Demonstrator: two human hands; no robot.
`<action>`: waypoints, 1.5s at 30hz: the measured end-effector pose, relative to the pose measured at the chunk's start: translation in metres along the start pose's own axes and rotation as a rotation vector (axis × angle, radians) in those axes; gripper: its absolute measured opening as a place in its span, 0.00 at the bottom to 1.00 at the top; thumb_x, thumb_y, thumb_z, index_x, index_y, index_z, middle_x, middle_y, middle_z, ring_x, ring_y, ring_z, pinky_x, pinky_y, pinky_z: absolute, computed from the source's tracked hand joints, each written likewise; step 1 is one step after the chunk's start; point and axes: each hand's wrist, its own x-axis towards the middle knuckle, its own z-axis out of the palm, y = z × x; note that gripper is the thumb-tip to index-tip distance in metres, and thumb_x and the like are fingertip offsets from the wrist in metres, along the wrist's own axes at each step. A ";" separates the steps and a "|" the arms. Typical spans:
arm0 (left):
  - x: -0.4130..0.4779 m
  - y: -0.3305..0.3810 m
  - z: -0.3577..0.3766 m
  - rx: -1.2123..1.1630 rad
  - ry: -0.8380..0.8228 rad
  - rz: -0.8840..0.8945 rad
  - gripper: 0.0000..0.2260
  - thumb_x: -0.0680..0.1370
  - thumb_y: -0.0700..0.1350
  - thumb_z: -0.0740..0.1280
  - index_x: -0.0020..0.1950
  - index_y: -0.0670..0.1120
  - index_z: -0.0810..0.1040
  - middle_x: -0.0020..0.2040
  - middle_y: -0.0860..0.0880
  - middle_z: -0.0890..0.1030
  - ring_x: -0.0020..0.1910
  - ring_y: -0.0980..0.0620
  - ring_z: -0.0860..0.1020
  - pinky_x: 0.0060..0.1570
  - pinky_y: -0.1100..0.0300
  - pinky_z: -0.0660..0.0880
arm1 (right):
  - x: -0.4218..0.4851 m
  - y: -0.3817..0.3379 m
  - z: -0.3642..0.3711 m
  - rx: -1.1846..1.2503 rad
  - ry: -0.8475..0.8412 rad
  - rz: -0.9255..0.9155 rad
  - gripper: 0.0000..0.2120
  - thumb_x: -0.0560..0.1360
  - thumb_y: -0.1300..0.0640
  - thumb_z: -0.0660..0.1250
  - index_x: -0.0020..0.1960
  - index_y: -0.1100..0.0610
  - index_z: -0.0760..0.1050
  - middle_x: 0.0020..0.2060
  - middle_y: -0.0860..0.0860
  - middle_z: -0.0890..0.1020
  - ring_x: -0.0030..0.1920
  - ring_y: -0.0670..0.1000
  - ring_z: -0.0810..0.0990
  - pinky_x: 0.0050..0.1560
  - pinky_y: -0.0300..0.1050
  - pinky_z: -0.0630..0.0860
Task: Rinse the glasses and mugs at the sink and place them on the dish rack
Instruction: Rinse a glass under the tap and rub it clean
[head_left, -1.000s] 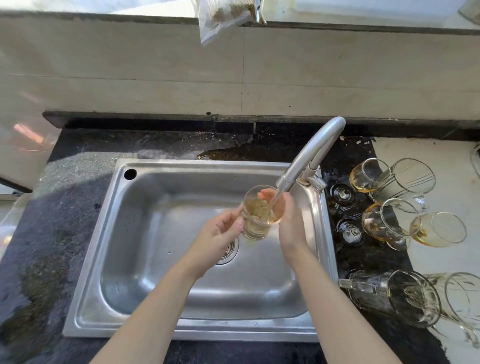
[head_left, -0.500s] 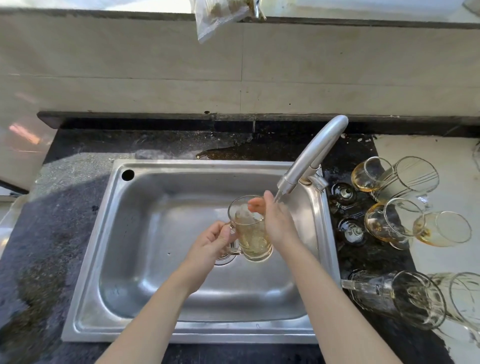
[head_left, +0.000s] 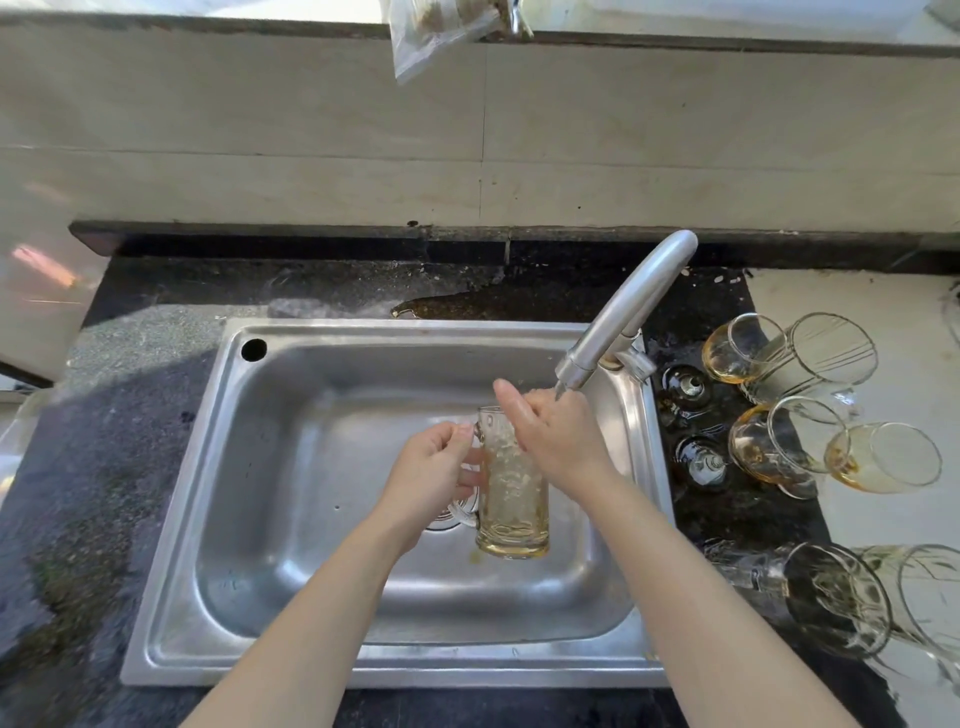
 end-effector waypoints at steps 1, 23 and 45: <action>0.000 0.004 0.000 0.045 0.011 0.025 0.13 0.83 0.48 0.57 0.51 0.42 0.78 0.44 0.44 0.83 0.34 0.50 0.79 0.41 0.56 0.76 | 0.007 -0.003 -0.005 -0.007 -0.053 0.060 0.31 0.78 0.42 0.59 0.26 0.64 0.66 0.21 0.57 0.70 0.26 0.58 0.71 0.35 0.53 0.72; 0.009 0.027 0.015 -0.005 0.264 -0.014 0.19 0.84 0.49 0.55 0.39 0.44 0.76 0.31 0.45 0.80 0.25 0.51 0.77 0.27 0.63 0.73 | -0.003 -0.041 -0.009 0.378 0.036 0.386 0.15 0.81 0.46 0.55 0.55 0.55 0.73 0.45 0.54 0.79 0.50 0.53 0.77 0.48 0.48 0.71; 0.020 0.051 0.026 -0.217 0.223 -0.150 0.14 0.83 0.46 0.57 0.46 0.38 0.74 0.40 0.37 0.82 0.33 0.42 0.80 0.37 0.53 0.81 | -0.001 0.003 -0.009 -0.341 0.100 0.299 0.24 0.81 0.44 0.49 0.51 0.60 0.77 0.45 0.58 0.79 0.49 0.61 0.77 0.44 0.51 0.71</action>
